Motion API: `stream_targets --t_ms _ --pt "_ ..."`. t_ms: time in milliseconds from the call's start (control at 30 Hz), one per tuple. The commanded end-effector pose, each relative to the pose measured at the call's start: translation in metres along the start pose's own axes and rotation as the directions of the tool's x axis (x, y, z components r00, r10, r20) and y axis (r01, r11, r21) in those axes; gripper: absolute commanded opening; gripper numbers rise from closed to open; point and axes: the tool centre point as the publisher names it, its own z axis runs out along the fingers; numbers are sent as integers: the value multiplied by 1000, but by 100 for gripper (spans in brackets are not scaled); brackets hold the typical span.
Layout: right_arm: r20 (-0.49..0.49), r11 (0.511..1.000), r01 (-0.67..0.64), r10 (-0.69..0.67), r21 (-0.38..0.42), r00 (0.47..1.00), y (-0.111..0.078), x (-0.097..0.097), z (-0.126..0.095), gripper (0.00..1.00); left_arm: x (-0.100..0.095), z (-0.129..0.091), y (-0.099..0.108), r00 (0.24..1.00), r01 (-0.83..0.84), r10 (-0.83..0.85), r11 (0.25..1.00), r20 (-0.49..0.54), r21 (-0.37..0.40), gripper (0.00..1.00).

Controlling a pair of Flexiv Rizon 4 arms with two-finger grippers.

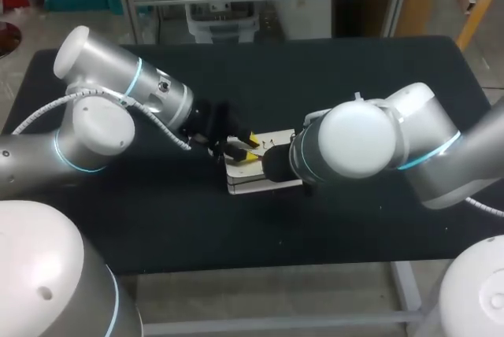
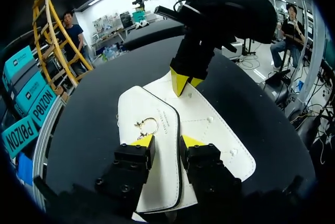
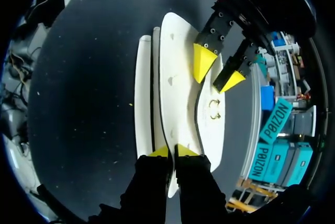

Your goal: Pick up the bag, open it, inspect its contents, close it, and place it on the opposite side

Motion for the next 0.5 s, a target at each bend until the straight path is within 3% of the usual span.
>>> stream_targets --t_ms 33,267,500 --pt "4 1000 -1 1 0 1000 -1 1 0 0 2 -20 -3 1000 -18 17 999 21 28 44" --pt "4 1000 -1 1 0 1000 -1 1 0 0 -10 -27 -11 998 -37 35 998 56 43 36" --pt "4 1000 -1 1 0 1000 -1 1 0 0 -17 -25 -12 999 -22 20 997 31 80 36"
